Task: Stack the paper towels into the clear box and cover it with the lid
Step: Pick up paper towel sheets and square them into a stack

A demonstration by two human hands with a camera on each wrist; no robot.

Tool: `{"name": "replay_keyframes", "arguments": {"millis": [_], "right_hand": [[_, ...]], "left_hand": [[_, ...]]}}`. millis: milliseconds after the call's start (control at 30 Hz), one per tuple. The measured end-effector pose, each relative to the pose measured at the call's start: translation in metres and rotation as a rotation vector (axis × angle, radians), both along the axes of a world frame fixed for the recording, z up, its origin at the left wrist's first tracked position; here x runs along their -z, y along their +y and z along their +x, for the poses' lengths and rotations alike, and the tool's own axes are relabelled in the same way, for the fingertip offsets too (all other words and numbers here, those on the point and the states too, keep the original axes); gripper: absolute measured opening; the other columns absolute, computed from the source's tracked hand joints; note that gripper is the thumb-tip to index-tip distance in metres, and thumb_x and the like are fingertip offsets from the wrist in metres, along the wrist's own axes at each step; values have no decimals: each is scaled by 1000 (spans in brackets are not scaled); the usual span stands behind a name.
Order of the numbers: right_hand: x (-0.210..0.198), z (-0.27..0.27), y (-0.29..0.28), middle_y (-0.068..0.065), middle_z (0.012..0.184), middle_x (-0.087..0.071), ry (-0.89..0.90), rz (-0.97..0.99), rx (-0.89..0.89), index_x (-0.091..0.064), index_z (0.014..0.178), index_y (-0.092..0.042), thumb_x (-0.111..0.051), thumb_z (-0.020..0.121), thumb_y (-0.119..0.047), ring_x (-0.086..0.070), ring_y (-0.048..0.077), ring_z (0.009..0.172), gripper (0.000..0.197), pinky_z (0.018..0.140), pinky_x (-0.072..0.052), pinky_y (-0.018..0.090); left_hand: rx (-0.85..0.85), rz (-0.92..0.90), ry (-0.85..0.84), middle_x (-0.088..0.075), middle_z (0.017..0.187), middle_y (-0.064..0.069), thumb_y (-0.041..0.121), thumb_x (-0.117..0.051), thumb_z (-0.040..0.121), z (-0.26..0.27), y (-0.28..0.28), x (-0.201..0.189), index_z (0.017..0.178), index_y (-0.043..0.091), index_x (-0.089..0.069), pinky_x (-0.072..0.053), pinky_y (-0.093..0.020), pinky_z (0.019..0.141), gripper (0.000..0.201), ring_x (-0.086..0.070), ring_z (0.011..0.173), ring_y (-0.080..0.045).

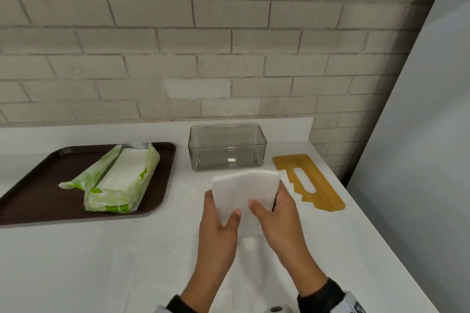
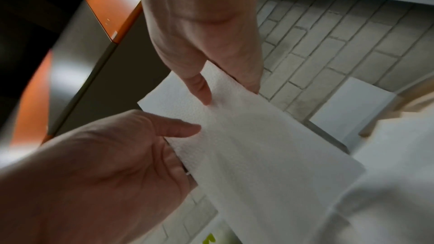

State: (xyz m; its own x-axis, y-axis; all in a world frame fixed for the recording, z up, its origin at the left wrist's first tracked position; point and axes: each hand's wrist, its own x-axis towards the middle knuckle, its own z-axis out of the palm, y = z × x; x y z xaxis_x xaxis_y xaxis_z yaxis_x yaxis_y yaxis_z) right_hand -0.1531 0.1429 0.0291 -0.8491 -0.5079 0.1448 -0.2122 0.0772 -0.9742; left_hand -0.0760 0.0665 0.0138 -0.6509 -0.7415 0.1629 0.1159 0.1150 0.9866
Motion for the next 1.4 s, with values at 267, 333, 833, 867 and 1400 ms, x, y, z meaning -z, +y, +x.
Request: {"name": "replay_keyframes", "arguments": {"millis": [267,333,833,867,1400], "right_hand": [[-7,-15,-5,0,80,-66,-109,192,-196,-59,90,-18,-57,80,10,-61,15,72,30,66,-50,23],[-10,-35,-9,2,72,-64,-126,180,-120,-59,88,-14,-52,81,13,-60,17,67,29,62,-51,25],[62,-89,-85,5,101,-66,-64,774,-45,-62,82,-19,-73,73,-29,-59,26,102,17,97,-44,43],[57,-88,-83,2,89,-66,-71,650,-27,-59,69,-20,-72,74,-21,-60,23,93,14,92,-46,40],[52,-90,-86,-1,97,-58,8,624,-86,-58,93,-21,-69,81,-18,-53,25,107,17,97,-37,38]], "left_hand": [[-182,36,61,-69,89,10,11,-64,86,28,-52,-25,97,22,-65,-52,-19,62,15,-67,73,-3],[-247,45,59,-69,93,8,15,-64,87,49,-71,-30,103,19,-65,-50,-26,67,17,-65,81,-9],[-264,249,-119,-72,89,-4,16,-61,90,113,-79,7,89,21,-67,-51,-36,75,8,-67,84,-25],[-255,272,-117,-72,92,-5,18,-58,92,114,-79,6,92,20,-68,-51,-40,82,9,-67,87,-27],[-191,370,-93,-75,88,-3,23,-53,94,102,-70,0,92,21,-69,-50,-43,87,16,-68,89,-28]]}}
